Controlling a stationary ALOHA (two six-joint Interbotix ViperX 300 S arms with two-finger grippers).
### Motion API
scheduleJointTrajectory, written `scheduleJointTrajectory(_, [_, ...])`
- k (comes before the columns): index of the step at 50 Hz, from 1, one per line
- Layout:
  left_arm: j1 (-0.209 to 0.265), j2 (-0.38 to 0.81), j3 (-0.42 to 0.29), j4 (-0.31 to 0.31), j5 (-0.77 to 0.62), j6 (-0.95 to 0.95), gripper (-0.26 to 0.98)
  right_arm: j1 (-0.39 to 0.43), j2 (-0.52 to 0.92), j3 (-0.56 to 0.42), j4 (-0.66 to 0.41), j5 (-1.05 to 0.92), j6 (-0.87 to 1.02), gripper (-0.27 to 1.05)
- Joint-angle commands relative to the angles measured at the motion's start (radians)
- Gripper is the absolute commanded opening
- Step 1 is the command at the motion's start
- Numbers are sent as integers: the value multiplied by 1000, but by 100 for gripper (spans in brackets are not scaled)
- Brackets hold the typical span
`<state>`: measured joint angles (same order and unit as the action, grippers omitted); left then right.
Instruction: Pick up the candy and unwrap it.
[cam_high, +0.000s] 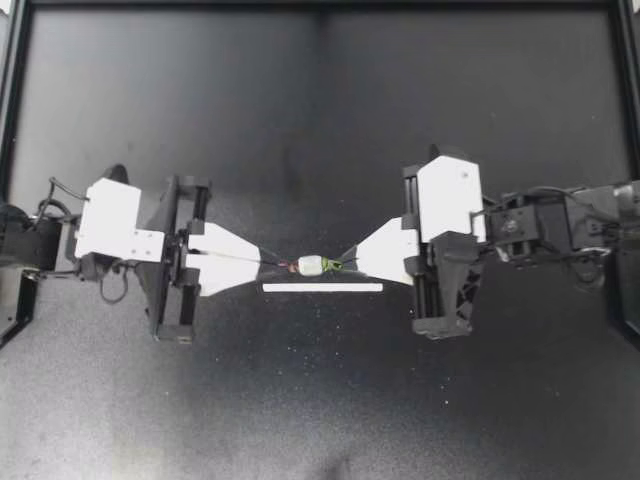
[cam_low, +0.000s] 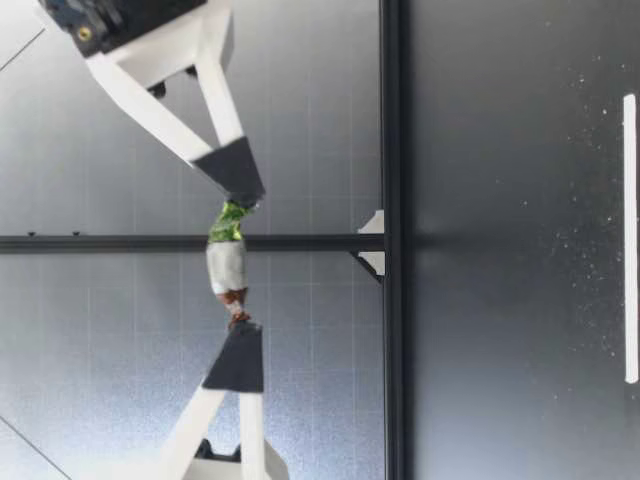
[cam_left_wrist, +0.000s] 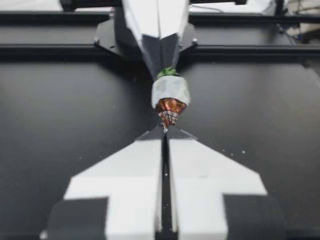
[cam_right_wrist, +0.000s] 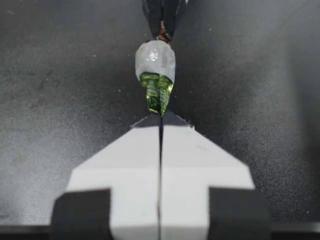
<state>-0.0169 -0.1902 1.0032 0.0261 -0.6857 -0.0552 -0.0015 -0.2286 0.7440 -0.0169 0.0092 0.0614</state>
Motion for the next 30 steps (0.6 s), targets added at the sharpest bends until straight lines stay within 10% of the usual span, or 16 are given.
scheduleJointTrajectory(1, [5,-14,-5,-9,-5,-17,-20,-3,-25,-8,3,-8,0,-23])
scheduleJointTrajectory(30, [3,37,-51,-11,-37,-46,-20,-8,44,-60,0,-41,-12,-23])
